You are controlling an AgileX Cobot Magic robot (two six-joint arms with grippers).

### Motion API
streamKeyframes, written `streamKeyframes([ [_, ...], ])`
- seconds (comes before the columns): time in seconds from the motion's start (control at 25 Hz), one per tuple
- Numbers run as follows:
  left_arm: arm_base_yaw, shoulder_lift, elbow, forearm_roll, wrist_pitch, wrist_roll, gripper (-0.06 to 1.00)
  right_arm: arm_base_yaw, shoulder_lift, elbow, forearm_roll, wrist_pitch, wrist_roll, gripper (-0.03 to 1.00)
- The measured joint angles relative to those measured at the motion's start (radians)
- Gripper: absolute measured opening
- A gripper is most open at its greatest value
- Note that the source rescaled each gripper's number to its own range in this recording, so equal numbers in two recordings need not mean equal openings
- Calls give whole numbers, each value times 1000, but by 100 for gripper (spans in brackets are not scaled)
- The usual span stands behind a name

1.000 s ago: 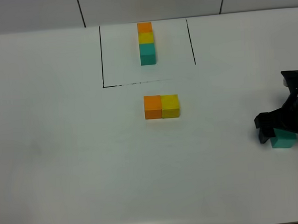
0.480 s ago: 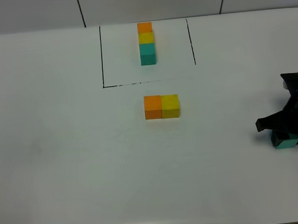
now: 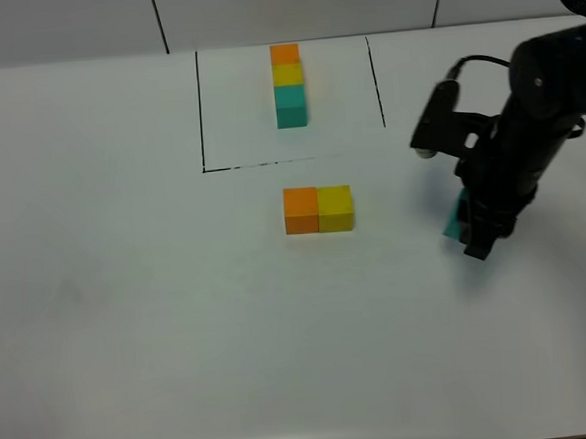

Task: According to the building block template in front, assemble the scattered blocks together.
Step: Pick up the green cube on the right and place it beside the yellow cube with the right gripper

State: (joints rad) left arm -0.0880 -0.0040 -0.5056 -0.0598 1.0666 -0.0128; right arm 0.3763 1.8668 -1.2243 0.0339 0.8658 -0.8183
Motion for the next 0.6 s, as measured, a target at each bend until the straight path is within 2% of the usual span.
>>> streamKeyframes([
  [0.24, 0, 0, 0, 0, 0, 0, 35, 99, 150, -216, -5, 51, -133, 1],
  [0.6, 0, 0, 0, 0, 0, 0, 35, 128, 303, -395, -26, 114, -203, 1],
])
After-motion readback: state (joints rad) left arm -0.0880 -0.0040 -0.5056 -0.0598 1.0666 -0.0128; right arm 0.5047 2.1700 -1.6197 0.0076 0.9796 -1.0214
